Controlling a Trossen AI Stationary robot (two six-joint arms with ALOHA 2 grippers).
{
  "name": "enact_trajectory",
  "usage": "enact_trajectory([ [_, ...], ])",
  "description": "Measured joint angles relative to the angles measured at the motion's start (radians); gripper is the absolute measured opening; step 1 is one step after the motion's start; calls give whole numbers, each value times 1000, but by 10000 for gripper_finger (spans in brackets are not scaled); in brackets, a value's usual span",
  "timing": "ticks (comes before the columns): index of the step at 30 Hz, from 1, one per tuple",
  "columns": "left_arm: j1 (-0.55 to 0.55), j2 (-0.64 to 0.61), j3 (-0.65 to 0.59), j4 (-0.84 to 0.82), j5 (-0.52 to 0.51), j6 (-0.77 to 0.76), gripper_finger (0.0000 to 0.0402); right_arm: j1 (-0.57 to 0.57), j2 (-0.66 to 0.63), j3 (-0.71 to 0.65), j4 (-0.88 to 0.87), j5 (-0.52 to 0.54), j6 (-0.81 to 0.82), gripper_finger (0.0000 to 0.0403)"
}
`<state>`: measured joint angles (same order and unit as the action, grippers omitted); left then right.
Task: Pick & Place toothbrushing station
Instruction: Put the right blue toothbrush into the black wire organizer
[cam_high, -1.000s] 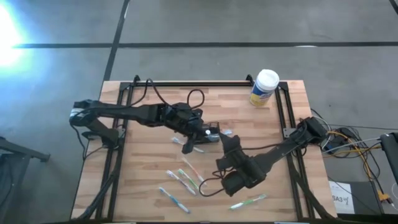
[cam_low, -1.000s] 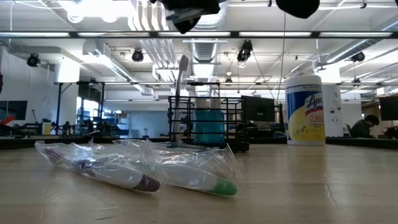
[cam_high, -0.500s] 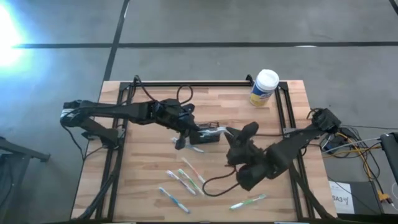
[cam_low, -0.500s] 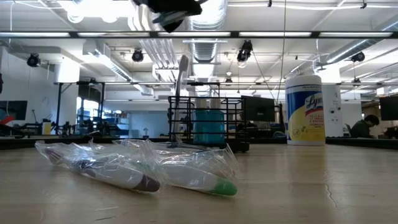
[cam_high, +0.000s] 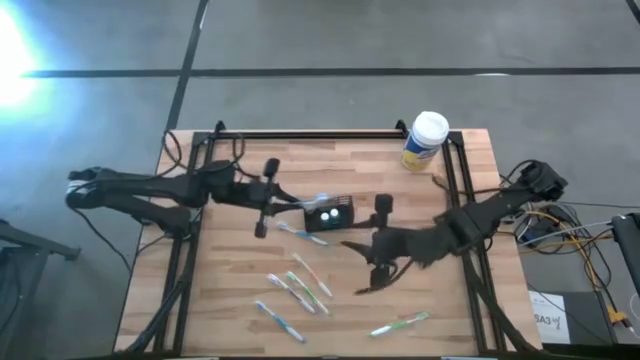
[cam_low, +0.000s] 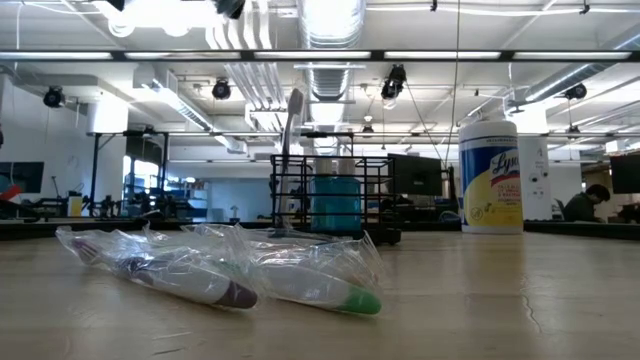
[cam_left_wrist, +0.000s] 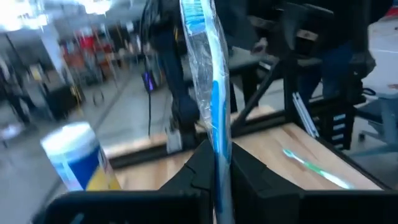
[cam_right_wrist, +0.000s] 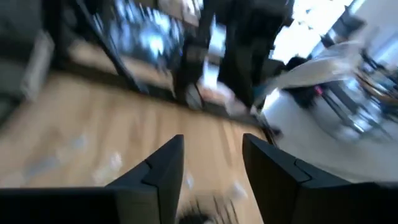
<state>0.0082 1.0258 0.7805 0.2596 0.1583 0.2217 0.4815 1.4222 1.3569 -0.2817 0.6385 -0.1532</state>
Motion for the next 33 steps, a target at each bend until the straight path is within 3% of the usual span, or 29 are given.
enact_trajectory([
  [5,-32,-35,-76,157,-17,115,24,-96,-73,-172,353,-139,-12,187],
  [13,-81,5,-76,221,-195,249,24,-239,-111,-357,740,-365,57,207],
  [17,-89,34,-69,256,-238,287,24,-271,-85,-363,779,-420,91,207],
  [33,-112,135,-30,319,-486,380,24,-306,69,-221,790,-404,173,179],
])
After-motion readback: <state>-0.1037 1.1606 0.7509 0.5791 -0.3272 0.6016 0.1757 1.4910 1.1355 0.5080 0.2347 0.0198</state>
